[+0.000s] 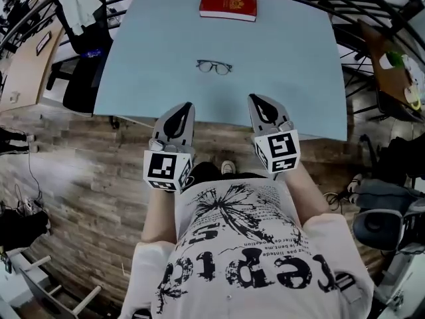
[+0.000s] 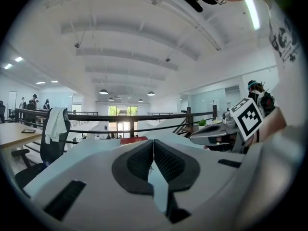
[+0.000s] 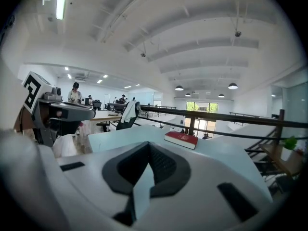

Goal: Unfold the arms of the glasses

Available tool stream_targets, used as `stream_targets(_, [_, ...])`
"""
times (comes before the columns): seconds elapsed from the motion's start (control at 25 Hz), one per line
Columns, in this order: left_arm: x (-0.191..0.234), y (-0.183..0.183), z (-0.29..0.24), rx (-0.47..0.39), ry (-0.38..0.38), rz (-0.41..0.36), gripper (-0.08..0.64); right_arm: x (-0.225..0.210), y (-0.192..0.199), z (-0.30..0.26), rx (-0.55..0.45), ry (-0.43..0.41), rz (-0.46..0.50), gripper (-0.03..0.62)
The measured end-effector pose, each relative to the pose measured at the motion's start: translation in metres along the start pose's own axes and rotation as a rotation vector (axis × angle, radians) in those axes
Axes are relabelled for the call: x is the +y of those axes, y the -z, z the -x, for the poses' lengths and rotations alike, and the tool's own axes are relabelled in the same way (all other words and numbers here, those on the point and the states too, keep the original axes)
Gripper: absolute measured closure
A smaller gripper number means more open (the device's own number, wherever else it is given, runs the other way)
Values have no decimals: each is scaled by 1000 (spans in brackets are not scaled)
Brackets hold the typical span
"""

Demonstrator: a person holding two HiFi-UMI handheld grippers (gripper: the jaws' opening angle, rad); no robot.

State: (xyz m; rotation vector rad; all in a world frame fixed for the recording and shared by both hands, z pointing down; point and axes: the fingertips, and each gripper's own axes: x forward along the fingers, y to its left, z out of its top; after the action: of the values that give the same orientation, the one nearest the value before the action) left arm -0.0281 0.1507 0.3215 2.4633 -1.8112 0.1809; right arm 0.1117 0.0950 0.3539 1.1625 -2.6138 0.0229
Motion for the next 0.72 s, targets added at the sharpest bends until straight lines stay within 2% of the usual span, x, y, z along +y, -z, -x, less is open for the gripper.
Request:
stream_targets(0.32, [46,3,-71,24,19,18,541,-39,5,-69,66,24,-20,581])
stream_targets(0.56, [88,6,-141,45,84,30,540,-68,9,-133,132,62,-54,581])
stream_targets(0.72, [115,7,-186,60,132,37,541,-80,16,-177,209,56,-66,581])
